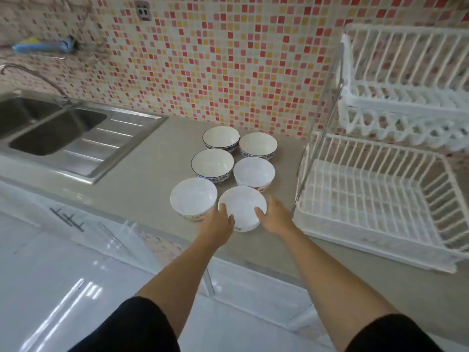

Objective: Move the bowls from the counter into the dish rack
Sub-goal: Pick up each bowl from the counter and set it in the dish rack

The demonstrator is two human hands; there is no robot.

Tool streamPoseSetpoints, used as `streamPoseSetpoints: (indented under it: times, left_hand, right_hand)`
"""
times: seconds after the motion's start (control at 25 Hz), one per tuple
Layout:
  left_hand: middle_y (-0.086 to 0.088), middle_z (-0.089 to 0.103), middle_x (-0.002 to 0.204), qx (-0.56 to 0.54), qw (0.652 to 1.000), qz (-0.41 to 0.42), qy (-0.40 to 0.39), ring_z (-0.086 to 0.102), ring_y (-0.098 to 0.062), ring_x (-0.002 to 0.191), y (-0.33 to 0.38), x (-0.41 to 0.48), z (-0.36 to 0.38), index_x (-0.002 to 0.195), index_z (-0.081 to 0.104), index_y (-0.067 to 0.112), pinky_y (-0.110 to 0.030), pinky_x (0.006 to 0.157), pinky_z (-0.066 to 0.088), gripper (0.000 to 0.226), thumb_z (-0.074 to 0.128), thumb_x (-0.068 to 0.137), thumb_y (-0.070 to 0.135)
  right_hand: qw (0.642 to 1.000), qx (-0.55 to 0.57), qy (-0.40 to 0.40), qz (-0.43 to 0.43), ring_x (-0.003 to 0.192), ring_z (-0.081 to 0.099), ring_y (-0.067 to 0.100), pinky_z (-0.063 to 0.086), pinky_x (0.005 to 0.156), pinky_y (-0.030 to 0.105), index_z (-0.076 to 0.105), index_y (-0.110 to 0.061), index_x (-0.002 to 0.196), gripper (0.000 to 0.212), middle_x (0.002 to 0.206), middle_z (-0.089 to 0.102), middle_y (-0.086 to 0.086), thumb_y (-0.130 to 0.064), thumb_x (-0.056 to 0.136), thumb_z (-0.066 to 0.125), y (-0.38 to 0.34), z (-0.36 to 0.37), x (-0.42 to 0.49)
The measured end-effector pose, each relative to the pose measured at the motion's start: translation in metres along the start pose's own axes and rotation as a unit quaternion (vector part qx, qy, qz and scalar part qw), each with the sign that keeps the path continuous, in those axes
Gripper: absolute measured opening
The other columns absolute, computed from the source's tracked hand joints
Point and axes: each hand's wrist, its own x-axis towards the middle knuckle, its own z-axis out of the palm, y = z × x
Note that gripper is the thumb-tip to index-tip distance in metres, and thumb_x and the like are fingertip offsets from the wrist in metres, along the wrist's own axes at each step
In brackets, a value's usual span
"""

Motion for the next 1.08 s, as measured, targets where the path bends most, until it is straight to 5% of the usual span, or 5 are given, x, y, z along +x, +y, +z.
streamPoseSetpoints:
  times: [0.32, 0.56, 0.68, 0.8, 1.08]
  left_hand:
    - [-0.020, 0.036, 0.141, -0.178, 0.984, -0.007, -0.014, 0.042, -0.038, 0.126, -0.007, 0.004, 0.014, 0.146, 0.015, 0.005, -0.041, 0.100, 0.041, 0.074, 0.056, 0.084, 0.007]
    - [0.003, 0.042, 0.146, -0.411, 0.906, 0.069, 0.074, 0.039, -0.021, 0.133, 0.014, 0.011, -0.070, 0.147, 0.024, 0.033, -0.031, 0.102, 0.032, 0.048, 0.033, 0.100, 0.036]
    - [0.006, 0.056, 0.123, -0.525, 0.838, 0.116, 0.096, 0.052, -0.020, 0.119, 0.037, 0.015, -0.127, 0.114, 0.047, 0.043, -0.039, 0.099, 0.046, 0.037, 0.022, 0.092, 0.059]
    - [0.000, 0.052, 0.117, -0.607, 0.778, 0.140, 0.081, 0.058, -0.012, 0.098, 0.076, 0.019, -0.183, 0.118, 0.039, 0.024, -0.015, 0.069, 0.053, 0.040, 0.025, 0.096, 0.054]
    - [0.006, 0.058, 0.113, -0.506, 0.793, 0.336, 0.048, 0.059, 0.000, 0.102, 0.194, 0.010, -0.270, 0.124, 0.041, 0.014, -0.013, 0.078, 0.045, 0.057, 0.037, 0.084, 0.055]
  right_hand:
    - [0.980, 0.170, 0.014, 0.100, 0.105, 0.053, 0.025, 0.044, 0.065, 0.017, 0.038, -0.002, 0.137, 0.048, 0.131, 0.053, 0.015, 0.002, 0.089, 0.040, 0.002, 0.035, -0.004]
    - [0.966, 0.202, 0.135, -0.085, 0.117, 0.057, 0.016, 0.053, 0.091, 0.038, 0.038, -0.025, 0.138, 0.044, 0.125, 0.057, -0.009, -0.023, 0.096, 0.048, -0.036, -0.030, -0.030]
    - [0.936, 0.254, 0.171, -0.171, 0.121, 0.047, -0.005, 0.041, 0.100, 0.020, 0.041, -0.037, 0.132, 0.035, 0.129, 0.050, -0.023, -0.038, 0.097, 0.043, -0.087, -0.076, -0.046]
    - [0.903, 0.259, 0.223, -0.260, 0.116, 0.046, -0.011, 0.037, 0.095, 0.007, 0.041, -0.045, 0.118, 0.023, 0.127, 0.049, -0.020, -0.038, 0.097, 0.037, -0.133, -0.126, -0.068]
    - [0.874, 0.266, 0.230, -0.335, 0.100, 0.060, -0.012, 0.053, 0.084, 0.015, 0.028, -0.046, 0.129, 0.066, 0.110, 0.050, -0.047, -0.045, 0.072, 0.060, -0.138, -0.295, -0.120]
